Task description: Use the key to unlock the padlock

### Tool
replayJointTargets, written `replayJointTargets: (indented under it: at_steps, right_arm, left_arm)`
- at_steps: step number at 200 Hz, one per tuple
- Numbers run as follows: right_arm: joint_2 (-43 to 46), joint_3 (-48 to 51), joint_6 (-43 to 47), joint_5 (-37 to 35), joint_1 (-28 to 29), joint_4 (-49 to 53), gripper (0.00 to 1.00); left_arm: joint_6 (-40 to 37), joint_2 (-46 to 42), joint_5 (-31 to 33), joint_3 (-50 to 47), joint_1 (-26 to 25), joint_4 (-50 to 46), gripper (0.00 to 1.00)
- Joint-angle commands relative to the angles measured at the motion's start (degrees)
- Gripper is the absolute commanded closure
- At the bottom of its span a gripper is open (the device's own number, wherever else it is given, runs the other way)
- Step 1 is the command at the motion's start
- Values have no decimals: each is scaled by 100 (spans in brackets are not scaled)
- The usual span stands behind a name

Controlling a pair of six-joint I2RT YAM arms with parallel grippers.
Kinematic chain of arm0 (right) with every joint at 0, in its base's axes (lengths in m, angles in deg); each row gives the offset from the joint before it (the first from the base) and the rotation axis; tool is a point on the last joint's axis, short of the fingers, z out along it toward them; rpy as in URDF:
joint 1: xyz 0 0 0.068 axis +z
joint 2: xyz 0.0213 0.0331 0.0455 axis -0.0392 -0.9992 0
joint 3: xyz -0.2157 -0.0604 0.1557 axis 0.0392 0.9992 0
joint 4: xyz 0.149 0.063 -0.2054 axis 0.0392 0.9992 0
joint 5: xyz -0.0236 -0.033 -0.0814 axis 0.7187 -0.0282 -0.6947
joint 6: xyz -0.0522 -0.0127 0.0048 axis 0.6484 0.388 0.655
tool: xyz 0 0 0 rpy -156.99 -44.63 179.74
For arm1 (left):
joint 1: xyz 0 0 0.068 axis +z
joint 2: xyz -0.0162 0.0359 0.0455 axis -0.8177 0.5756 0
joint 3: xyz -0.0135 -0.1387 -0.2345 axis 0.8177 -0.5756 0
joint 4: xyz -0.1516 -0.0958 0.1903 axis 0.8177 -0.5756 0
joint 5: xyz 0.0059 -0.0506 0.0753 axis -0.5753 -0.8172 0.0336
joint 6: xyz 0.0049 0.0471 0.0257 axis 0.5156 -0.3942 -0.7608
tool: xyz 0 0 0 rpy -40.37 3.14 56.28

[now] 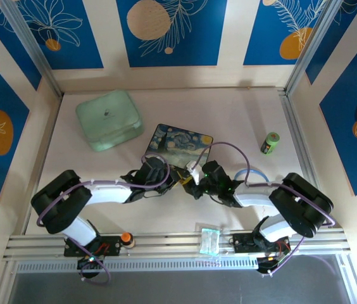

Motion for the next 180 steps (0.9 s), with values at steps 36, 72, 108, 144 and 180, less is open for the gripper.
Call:
replayJointTargets:
  at_steps: [36, 72, 108, 144, 180]
  right_arm:
    - [67, -89, -788, 403, -534, -23, 80]
    - [142, -210, -976, 248, -620, 343, 71]
    - [85, -226, -1006, 161, -611, 350, 69]
    - [173, -246, -1171, -202, -636, 580, 67]
    - [221, -201, -1373, -221, -655, 581, 64]
  left_arm:
    - [-451, -154, -469, -132, 32, -299, 100]
    - [-563, -130, -419, -108, 32, -413, 100]
    - [-600, -259, -298, -167, 32, -486, 100]
    - [-545, -218, -305, -286, 32, -394, 100]
    - [-403, -152, -181, -412, 32, -220, 100]
